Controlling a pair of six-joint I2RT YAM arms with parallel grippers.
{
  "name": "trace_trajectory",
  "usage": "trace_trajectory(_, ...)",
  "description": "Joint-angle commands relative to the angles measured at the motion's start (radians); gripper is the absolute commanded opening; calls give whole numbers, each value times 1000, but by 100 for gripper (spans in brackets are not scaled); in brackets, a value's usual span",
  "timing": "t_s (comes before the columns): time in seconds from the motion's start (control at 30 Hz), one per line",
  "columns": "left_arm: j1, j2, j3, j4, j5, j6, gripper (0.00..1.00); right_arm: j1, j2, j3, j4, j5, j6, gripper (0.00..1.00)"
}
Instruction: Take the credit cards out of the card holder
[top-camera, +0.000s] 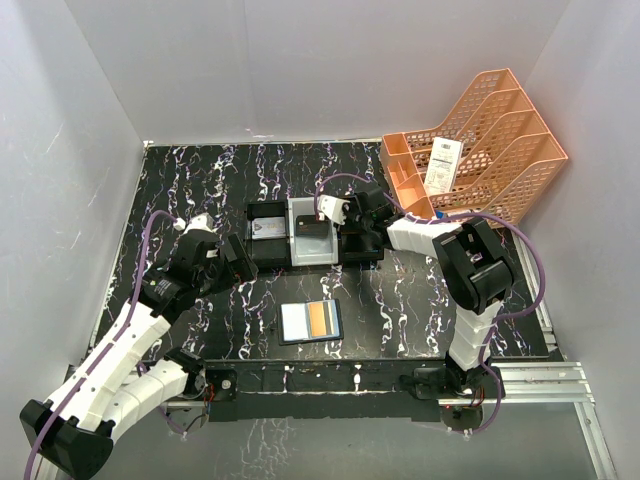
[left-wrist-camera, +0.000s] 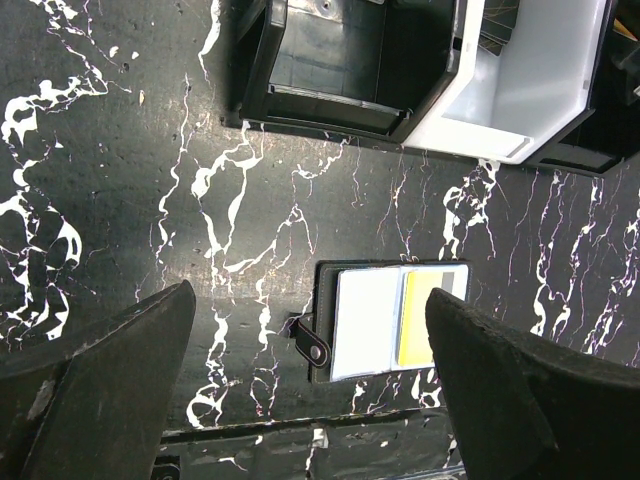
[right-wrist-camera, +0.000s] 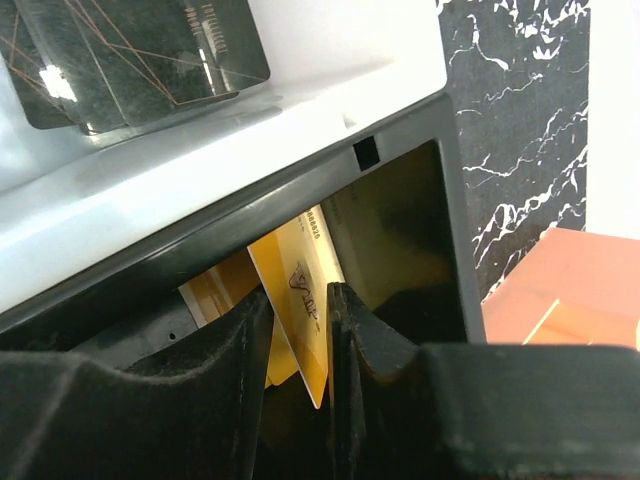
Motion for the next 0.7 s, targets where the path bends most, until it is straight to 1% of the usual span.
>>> trace_trajectory(0.0,5,-12,23,-15,12,0,99,-2,-35,35,-6,-29,-8,28)
trace_trajectory(0.37,4,-3,17,-14,52,-12,99,-5,-44,30,-39,-40,4,32)
trace_trajectory(0.67,4,26,48,-33,90,0,99,-8,-52,41,-19,-44,73,36)
